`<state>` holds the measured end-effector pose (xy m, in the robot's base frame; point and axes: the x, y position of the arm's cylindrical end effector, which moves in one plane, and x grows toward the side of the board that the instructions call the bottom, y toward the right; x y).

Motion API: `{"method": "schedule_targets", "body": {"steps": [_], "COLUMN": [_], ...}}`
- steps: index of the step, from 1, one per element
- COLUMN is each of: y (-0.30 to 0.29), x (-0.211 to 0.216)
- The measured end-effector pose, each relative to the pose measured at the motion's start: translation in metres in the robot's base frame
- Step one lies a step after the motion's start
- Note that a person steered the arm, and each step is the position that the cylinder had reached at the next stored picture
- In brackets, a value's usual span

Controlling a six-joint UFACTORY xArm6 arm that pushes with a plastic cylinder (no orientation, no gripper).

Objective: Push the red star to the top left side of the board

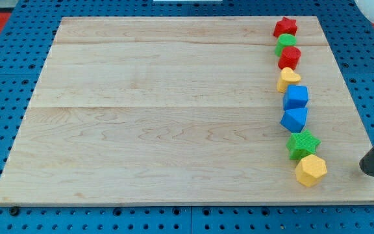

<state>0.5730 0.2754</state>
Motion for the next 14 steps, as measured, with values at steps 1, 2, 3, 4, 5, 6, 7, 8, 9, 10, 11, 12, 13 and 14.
{"method": "schedule_targets", "body": {"steps": [1,2,3,4,5,6,7,8,9,10,11,12,13,14], "y": [0.000,0.032,0.066,0.070,0.070,0.050,0.025,0.025,-0.072,-0.197,-0.177,-0.168,-0.237,-0.279], "x": [-0.010,-0.079,-0.175,-0.194,-0.251,-0.266,-0.298,-0.332,-0.331,-0.333,-0.343,-0.374,-0.381,-0.375]}}
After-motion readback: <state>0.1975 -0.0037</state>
